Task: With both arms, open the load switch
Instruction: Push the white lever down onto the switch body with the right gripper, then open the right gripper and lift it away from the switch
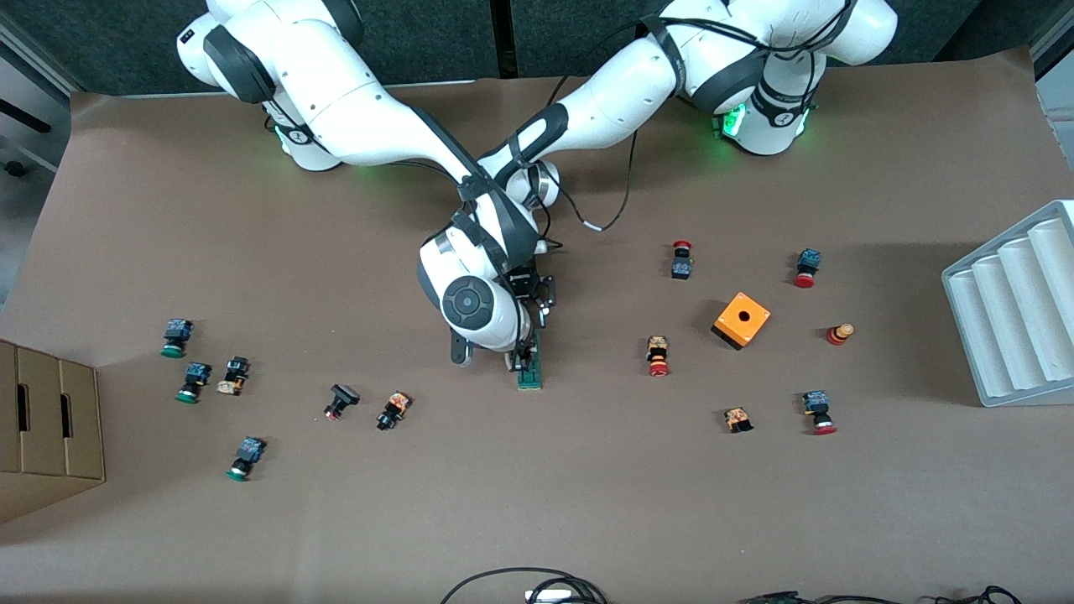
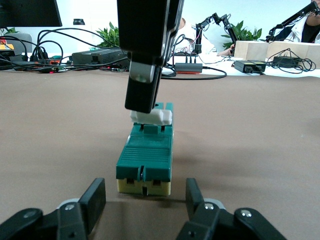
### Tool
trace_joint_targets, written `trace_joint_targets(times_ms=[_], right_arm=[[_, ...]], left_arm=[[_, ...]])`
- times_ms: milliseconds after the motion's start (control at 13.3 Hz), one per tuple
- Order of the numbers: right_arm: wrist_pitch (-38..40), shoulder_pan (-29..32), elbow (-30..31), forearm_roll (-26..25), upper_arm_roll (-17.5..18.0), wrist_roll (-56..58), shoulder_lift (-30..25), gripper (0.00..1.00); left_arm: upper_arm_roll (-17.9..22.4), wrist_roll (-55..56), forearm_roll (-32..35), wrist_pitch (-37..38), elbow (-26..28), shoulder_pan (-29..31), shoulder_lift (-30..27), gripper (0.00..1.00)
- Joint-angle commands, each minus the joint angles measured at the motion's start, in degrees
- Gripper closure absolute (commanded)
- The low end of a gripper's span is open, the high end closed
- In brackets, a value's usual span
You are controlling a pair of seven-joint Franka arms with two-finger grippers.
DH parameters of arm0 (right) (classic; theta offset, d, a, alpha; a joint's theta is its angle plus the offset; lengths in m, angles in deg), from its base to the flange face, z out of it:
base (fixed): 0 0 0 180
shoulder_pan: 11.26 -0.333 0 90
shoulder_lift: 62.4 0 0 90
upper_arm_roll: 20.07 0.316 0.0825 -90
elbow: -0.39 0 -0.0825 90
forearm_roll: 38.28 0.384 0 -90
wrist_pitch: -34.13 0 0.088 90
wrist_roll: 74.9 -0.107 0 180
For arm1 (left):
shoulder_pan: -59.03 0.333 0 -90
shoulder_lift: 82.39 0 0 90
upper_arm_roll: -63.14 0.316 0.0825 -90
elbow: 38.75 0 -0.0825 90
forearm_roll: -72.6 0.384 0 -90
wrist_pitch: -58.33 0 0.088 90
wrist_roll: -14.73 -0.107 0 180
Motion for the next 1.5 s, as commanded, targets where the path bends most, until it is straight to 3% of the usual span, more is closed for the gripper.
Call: trace_joint_targets(times_ms=[0, 901, 1051, 1126, 1427], right_arm=[[-1.69, -0.17, 2.99, -1.79, 0.39, -0.04, -1.27, 0.82], [-2.57, 0.53, 3.69, -2.58, 0.65, -0.22, -2.31, 0.79], [-0.65, 1.93, 3.34, -2.41, 0.65, 0.04, -4.42, 0.49], [0.76, 2.64, 2.38, -2.41, 1.00, 0.04, -5.04, 0.39], [3.31, 8.69, 3.07, -4.50, 5.39, 6.78, -10.48, 0.27]], left_arm=[[-0.14, -0.67, 0.90, -0.76, -0.10, 0.50, 0.43, 0.34], [-0.05, -0.67, 0.99, -0.68, 0.43, 0.50, 0.43, 0.35], [-0.05, -0.67, 0.99, -0.68, 0.43, 0.50, 0.43, 0.35], [-0.05, -0.67, 0.99, -0.68, 0.43, 0.50, 0.43, 0.35], [-0.05, -0.67, 0.99, -0.68, 0.34, 0.50, 0.25, 0.36]])
